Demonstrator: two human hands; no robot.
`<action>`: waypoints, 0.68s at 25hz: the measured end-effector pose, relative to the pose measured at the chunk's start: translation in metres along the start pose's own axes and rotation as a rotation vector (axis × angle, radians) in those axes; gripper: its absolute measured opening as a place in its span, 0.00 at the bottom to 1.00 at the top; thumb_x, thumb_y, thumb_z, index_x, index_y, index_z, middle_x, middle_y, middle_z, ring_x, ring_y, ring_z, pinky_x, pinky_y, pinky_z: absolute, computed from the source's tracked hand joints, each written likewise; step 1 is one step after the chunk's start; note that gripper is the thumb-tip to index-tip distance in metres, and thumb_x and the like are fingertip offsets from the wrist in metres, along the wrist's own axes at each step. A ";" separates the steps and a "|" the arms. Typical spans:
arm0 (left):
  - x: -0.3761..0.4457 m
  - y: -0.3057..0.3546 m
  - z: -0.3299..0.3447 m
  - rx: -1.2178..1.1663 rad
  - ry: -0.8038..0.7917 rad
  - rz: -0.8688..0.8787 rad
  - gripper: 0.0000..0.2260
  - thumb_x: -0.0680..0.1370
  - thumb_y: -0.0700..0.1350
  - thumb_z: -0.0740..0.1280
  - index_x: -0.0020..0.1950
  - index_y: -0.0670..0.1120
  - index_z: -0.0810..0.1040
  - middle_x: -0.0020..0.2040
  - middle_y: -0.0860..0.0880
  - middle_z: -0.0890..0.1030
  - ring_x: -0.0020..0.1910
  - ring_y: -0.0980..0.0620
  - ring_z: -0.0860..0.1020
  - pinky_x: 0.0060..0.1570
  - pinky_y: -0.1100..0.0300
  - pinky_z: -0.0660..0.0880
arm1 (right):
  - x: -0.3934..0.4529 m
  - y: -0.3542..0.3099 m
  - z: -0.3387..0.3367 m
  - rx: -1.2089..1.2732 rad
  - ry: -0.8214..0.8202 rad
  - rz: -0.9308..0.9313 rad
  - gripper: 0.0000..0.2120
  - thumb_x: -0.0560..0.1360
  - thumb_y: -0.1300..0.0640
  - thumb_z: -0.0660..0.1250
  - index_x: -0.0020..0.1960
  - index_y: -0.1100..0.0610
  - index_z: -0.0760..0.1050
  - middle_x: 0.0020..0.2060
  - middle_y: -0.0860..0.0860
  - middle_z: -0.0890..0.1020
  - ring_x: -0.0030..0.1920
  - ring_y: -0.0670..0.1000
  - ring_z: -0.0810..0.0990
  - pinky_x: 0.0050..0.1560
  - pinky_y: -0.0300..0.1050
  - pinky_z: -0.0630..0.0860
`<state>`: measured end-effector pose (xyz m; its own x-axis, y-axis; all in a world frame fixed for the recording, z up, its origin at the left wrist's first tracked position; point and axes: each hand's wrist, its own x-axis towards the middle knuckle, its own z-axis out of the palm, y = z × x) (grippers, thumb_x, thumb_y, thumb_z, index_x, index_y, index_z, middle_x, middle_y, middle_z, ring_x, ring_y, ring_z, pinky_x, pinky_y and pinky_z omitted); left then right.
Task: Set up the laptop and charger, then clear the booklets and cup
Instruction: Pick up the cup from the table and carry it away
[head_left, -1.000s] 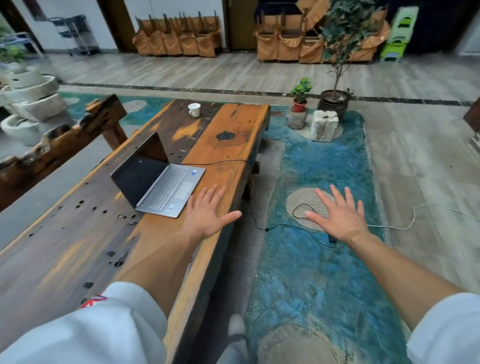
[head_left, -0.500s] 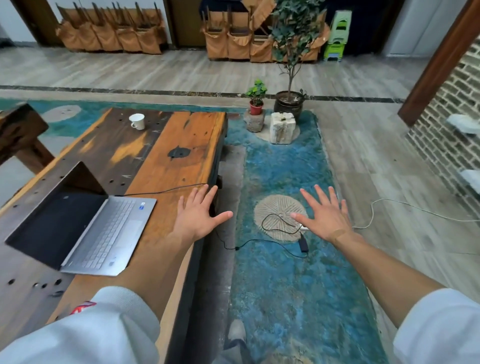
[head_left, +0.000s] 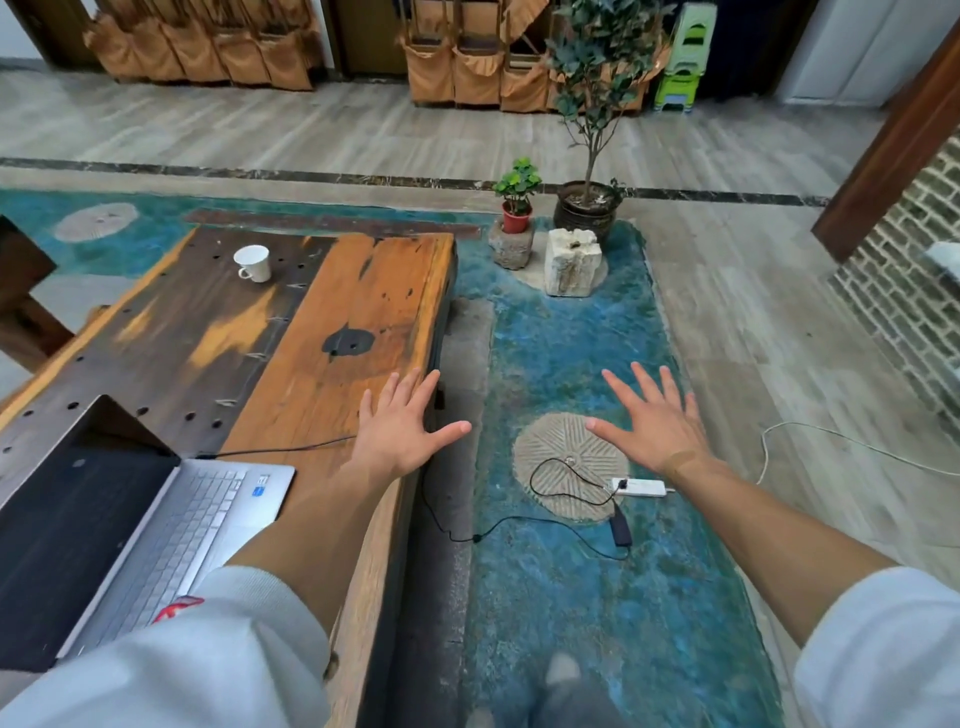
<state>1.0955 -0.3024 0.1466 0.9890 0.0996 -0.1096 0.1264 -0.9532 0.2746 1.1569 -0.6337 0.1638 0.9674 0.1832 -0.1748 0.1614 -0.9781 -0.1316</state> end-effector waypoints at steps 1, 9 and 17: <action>0.013 0.001 0.001 0.010 -0.001 0.000 0.43 0.69 0.78 0.49 0.79 0.60 0.47 0.81 0.55 0.47 0.79 0.50 0.43 0.75 0.41 0.40 | 0.013 0.002 0.000 -0.001 -0.003 0.000 0.40 0.71 0.24 0.50 0.78 0.36 0.45 0.80 0.47 0.43 0.79 0.57 0.38 0.76 0.65 0.43; 0.151 0.032 -0.001 0.062 0.009 -0.016 0.44 0.69 0.79 0.49 0.79 0.60 0.46 0.81 0.55 0.47 0.79 0.50 0.43 0.75 0.41 0.40 | 0.159 0.046 -0.018 0.041 0.002 -0.016 0.39 0.71 0.24 0.51 0.78 0.36 0.45 0.80 0.47 0.44 0.79 0.56 0.38 0.76 0.64 0.44; 0.285 0.094 -0.021 0.006 0.048 -0.110 0.43 0.69 0.79 0.49 0.79 0.60 0.47 0.81 0.55 0.48 0.79 0.51 0.44 0.75 0.41 0.40 | 0.306 0.102 -0.077 0.032 0.019 -0.045 0.39 0.71 0.24 0.51 0.78 0.36 0.46 0.80 0.47 0.44 0.79 0.56 0.39 0.76 0.64 0.44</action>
<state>1.3912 -0.3579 0.1609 0.9718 0.2168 -0.0925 0.2337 -0.9374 0.2582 1.4844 -0.6855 0.1722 0.9630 0.2243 -0.1492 0.1984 -0.9652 -0.1704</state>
